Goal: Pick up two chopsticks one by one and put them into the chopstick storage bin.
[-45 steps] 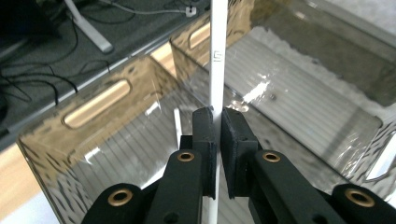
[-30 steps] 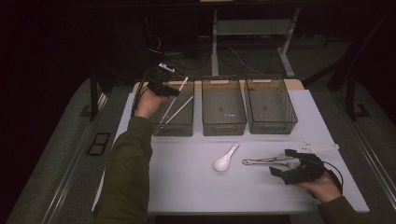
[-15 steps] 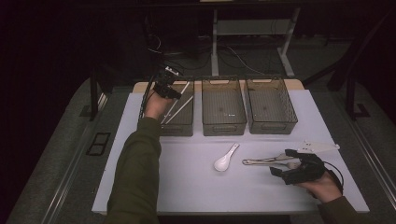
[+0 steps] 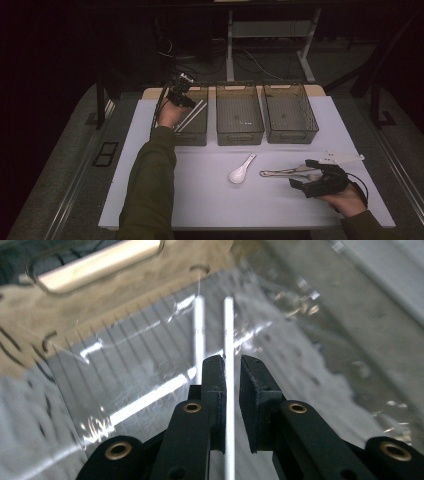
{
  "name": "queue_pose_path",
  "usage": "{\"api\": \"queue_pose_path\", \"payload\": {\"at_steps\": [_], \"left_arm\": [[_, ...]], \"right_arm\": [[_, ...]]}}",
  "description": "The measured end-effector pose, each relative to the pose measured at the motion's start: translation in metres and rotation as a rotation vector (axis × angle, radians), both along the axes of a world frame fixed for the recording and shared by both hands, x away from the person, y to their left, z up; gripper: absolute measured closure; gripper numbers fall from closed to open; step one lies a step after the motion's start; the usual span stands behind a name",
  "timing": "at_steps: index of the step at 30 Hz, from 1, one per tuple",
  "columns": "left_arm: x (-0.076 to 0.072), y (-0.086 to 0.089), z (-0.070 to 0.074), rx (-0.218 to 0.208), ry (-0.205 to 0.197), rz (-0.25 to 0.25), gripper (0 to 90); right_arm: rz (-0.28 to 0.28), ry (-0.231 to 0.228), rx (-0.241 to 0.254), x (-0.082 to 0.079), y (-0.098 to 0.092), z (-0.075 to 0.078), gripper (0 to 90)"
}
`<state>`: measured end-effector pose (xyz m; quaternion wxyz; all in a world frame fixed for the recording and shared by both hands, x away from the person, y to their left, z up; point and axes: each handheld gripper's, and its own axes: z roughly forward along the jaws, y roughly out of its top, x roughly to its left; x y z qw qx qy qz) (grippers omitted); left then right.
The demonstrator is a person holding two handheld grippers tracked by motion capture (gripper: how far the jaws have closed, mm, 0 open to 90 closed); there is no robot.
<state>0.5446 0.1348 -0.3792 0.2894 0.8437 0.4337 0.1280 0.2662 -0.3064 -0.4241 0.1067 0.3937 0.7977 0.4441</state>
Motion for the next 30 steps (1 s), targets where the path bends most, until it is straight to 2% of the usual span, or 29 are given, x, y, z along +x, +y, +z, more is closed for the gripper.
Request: {"api": "queue_pose_path", "payload": {"at_steps": [1, 3, 5, 9, 16, 19, 22, 28, 30], "left_arm": [[-0.002, -0.001, 0.003, -0.004, -0.009, -0.006, 76.2], [-0.006, -0.003, 0.009, -0.054, -0.008, -0.022, 72.0], [-0.012, -0.005, 0.014, -0.084, -0.020, -0.038, 67.0], [-0.022, -0.007, 0.023, -0.115, -0.045, -0.094, 62.1], [-0.046, -0.008, 0.032, -0.182, -0.083, -0.142, 55.2], [-0.059, -0.008, 0.036, -0.185, -0.101, -0.154, 53.2], [-0.071, -0.008, 0.038, -0.213, -0.111, -0.169, 51.4], [-0.093, -0.010, 0.041, -0.222, -0.115, -0.194, 46.9], [-0.101, -0.012, 0.042, -0.224, -0.128, -0.205, 45.5]], "right_arm": [[0.000, 0.001, 0.001, 0.000, 0.000, 0.000, 0.7], [0.002, -0.004, 0.000, 0.001, 0.001, 0.000, 0.7], [-0.004, 0.003, 0.002, 0.002, 0.001, -0.001, 0.7], [-0.006, 0.004, 0.002, 0.004, 0.000, -0.002, 0.7], [-0.003, -0.015, 0.010, 0.001, -0.001, -0.003, 0.7], [-0.002, -0.021, 0.014, 0.000, -0.001, -0.002, 0.7], [0.000, -0.027, 0.012, -0.002, -0.001, -0.002, 0.7], [0.002, -0.029, 0.012, -0.002, -0.001, -0.002, 0.7], [0.004, -0.029, 0.008, -0.002, 0.000, -0.002, 0.7]]}}
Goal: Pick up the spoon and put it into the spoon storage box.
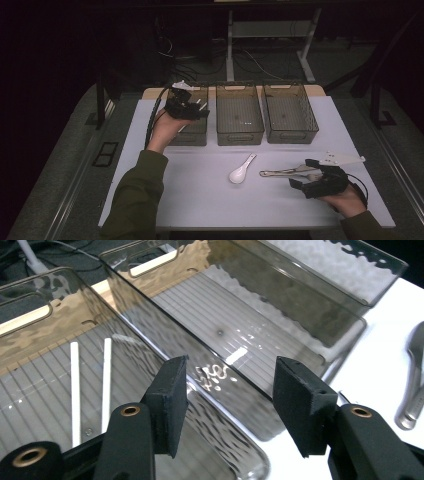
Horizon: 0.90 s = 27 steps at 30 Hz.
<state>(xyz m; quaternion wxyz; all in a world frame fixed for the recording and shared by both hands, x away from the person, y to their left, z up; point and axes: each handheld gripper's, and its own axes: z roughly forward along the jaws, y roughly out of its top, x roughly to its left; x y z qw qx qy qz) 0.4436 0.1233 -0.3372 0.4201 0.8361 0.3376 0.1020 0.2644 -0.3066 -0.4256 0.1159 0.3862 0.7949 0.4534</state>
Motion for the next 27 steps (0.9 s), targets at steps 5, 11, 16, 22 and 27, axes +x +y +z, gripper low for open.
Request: {"api": "queue_pose_path", "payload": {"at_steps": [5, 11, 16, 22, 27], "left_arm": [[-0.022, -0.007, 0.002, -0.012, -0.013, -0.023, 41.8], [-0.049, -0.022, -0.002, -0.047, -0.020, -0.061, 40.8], [-0.067, -0.034, -0.014, -0.033, -0.004, -0.099, 39.4], [-0.084, -0.045, -0.032, -0.038, 0.003, -0.125, 38.3], [-0.094, -0.055, -0.042, -0.038, 0.021, -0.161, 36.6]], "right_arm": [[0.002, -0.002, -0.004, 0.000, 0.002, 0.000, 0.7], [0.008, -0.006, -0.008, 0.000, 0.003, 0.000, 0.7], [0.005, -0.002, -0.005, 0.000, 0.003, -0.001, 0.7], [-0.005, 0.012, 0.002, -0.001, 0.001, 0.000, 0.7], [-0.004, 0.003, -0.006, -0.001, 0.001, -0.001, 0.7]]}}
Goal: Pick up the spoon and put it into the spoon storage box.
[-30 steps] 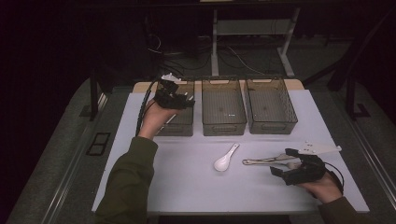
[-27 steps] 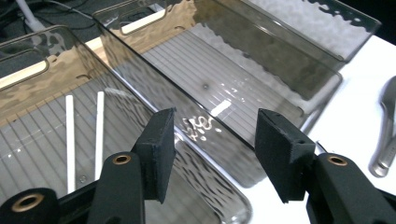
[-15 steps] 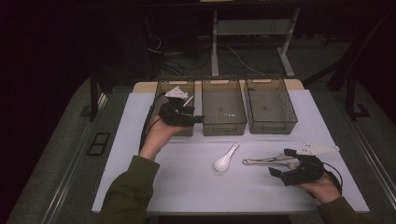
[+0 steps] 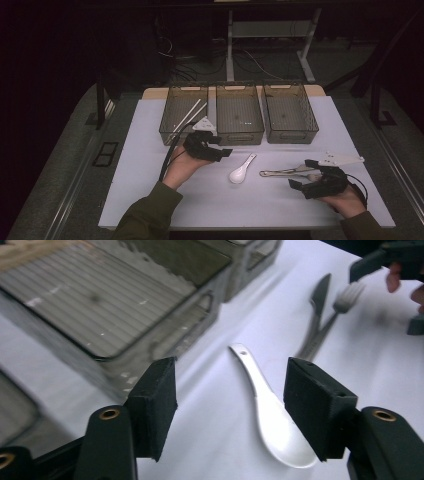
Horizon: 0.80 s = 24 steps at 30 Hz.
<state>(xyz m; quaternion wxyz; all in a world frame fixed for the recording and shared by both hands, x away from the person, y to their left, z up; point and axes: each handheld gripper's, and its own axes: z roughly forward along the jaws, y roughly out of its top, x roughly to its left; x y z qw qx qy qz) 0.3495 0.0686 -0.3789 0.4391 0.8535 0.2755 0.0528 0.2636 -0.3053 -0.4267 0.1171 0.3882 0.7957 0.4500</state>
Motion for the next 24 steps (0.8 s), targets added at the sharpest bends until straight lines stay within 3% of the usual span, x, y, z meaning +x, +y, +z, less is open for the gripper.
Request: {"api": "queue_pose_path", "payload": {"at_steps": [8, 24], "left_arm": [[-0.001, -0.019, -0.016, 0.006, 0.028, -0.027, 35.4], [-0.001, -0.048, -0.050, 0.075, 0.089, -0.064, 37.5]], "right_arm": [[0.007, -0.001, -0.012, 0.000, 0.001, -0.001, 0.7], [0.002, 0.003, -0.017, -0.001, 0.001, -0.002, 0.7]]}}
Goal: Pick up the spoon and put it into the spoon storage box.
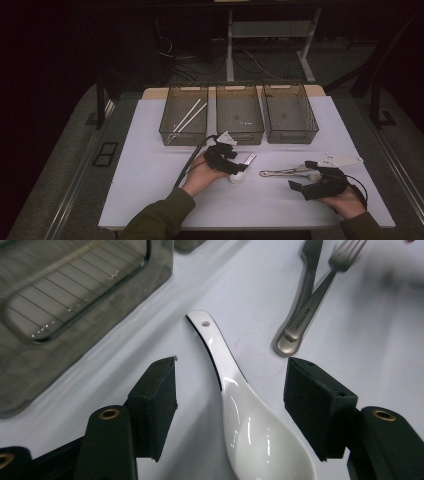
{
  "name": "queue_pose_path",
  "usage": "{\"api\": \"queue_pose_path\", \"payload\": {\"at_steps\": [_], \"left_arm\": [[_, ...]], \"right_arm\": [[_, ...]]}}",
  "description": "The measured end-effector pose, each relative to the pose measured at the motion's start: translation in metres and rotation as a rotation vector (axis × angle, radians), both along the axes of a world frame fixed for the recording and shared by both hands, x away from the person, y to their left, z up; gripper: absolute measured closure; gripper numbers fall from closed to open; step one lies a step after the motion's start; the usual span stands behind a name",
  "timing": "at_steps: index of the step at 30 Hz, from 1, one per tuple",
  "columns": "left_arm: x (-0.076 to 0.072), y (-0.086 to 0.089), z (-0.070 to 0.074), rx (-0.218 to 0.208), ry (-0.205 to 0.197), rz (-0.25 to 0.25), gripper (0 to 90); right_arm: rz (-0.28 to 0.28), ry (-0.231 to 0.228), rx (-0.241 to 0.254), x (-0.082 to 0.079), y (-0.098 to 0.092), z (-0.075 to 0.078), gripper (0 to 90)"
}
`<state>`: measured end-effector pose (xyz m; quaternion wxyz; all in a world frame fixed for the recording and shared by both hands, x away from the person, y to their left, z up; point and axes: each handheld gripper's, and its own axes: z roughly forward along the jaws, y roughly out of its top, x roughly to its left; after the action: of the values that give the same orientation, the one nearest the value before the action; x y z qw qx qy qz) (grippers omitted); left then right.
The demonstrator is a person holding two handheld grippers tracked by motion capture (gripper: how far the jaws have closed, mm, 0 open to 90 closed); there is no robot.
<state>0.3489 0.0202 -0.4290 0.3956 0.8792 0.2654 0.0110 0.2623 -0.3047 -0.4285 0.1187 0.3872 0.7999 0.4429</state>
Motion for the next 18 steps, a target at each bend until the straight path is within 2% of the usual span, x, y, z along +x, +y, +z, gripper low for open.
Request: {"api": "queue_pose_path", "payload": {"at_steps": [6, 16, 18], "left_arm": [[-0.001, -0.008, -0.007, 0.040, 0.006, -0.023, 39.9], [-0.003, -0.014, -0.012, 0.068, 0.011, -0.024, 47.1], [-0.003, -0.014, -0.012, 0.083, 0.003, -0.036, 48.1]], "right_arm": [[-0.002, 0.001, 0.000, 0.000, 0.000, 0.000, 0.7], [-0.002, 0.002, 0.000, 0.000, 0.000, 0.000, 0.7], [-0.002, 0.002, 0.000, 0.000, 0.000, 0.000, 0.7]]}}
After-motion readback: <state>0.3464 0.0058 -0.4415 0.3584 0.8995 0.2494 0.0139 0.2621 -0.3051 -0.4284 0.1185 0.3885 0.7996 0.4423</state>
